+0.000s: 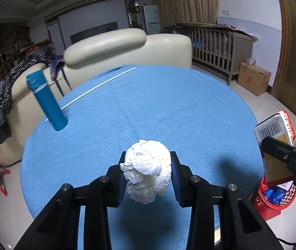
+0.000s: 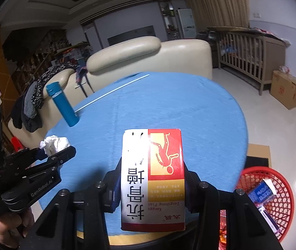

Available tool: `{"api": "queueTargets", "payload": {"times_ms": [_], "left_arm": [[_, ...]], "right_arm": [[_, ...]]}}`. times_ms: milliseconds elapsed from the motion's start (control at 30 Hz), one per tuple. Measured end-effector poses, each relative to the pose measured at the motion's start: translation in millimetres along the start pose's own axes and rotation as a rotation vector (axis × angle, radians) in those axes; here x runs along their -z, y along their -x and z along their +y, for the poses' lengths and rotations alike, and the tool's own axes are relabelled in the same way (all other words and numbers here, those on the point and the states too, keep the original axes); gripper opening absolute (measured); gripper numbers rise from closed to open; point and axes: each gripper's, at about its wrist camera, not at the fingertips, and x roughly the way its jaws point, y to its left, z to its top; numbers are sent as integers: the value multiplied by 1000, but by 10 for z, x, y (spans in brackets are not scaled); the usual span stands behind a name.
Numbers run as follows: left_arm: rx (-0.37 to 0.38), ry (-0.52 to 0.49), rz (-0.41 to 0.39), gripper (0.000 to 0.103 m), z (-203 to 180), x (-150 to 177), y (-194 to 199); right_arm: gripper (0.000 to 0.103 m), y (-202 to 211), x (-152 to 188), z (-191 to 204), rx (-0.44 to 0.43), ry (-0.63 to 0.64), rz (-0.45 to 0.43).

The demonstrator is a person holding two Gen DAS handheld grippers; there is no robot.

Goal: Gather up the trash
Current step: 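Carry the tissue and orange-and-white box over to the red basket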

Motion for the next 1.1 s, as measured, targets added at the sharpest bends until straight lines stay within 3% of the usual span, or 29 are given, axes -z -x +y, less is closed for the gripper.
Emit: {"api": "queueTargets", "payload": {"times_ms": [433, 1100], "left_arm": [[71, -122, 22, 39, -765, -97, -90], [165, -239, 43, 39, -1613, -151, -128]], "right_arm": [[49, 199, 150, -804, 80, -125, -14], [49, 541, 409, -1740, 219, -268, -29]]}}
